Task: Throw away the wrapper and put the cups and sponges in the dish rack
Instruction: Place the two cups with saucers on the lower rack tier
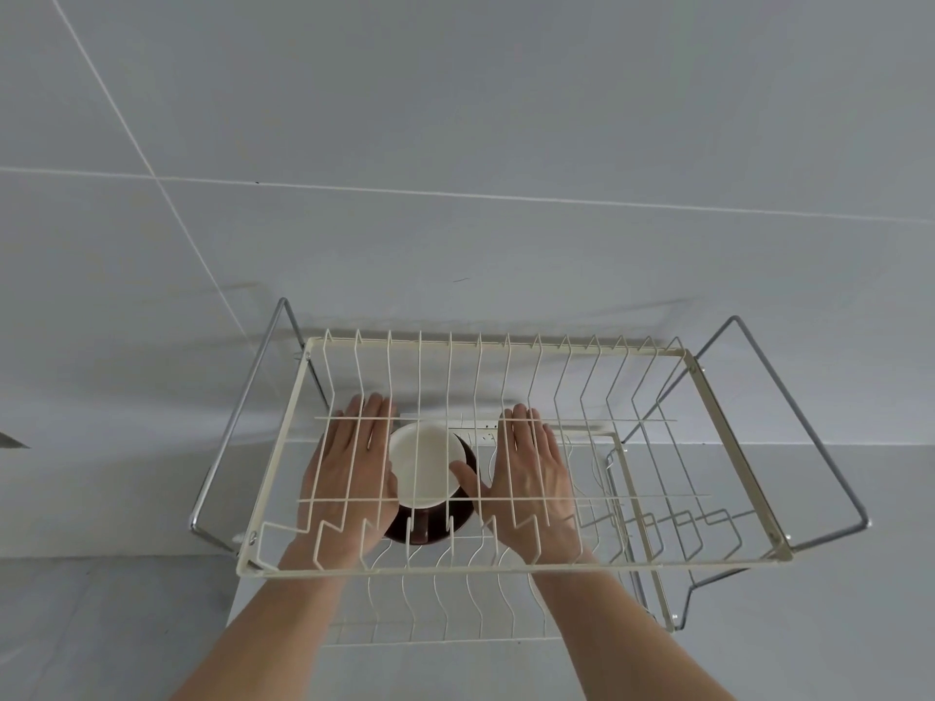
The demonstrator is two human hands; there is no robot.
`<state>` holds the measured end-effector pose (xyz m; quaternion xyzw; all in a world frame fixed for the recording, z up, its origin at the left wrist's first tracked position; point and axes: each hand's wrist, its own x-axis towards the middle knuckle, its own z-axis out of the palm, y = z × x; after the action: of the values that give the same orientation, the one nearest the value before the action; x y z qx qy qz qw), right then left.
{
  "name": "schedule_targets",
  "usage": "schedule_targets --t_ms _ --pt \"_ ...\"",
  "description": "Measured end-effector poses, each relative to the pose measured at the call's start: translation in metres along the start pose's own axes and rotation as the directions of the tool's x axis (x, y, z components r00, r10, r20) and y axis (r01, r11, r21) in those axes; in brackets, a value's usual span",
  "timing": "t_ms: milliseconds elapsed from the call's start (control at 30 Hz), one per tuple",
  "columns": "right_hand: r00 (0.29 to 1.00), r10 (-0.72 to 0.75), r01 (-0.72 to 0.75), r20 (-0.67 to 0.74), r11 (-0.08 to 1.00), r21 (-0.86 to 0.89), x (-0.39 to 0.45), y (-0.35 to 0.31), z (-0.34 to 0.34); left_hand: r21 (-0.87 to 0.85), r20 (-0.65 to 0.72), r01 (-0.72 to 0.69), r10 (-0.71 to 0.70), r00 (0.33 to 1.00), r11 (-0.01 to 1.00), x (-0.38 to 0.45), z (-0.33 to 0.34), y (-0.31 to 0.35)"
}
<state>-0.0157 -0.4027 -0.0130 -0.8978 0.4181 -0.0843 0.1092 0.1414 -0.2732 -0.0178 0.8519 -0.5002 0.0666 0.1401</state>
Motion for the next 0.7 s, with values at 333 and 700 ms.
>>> schedule_targets --t_ms 333,700 --pt "0.999 -0.042 0.042 0.01 0.999 -0.009 0.002 0.004 0.003 0.055 0.022 -0.019 0.018 1.0 0.998 -0.003 -0.004 -0.004" --pt "0.99 -0.143 0.143 -0.017 0.99 0.0 -0.031 0.011 -0.006 0.005 -0.051 0.043 -0.042 0.998 0.999 -0.023 0.001 0.004"
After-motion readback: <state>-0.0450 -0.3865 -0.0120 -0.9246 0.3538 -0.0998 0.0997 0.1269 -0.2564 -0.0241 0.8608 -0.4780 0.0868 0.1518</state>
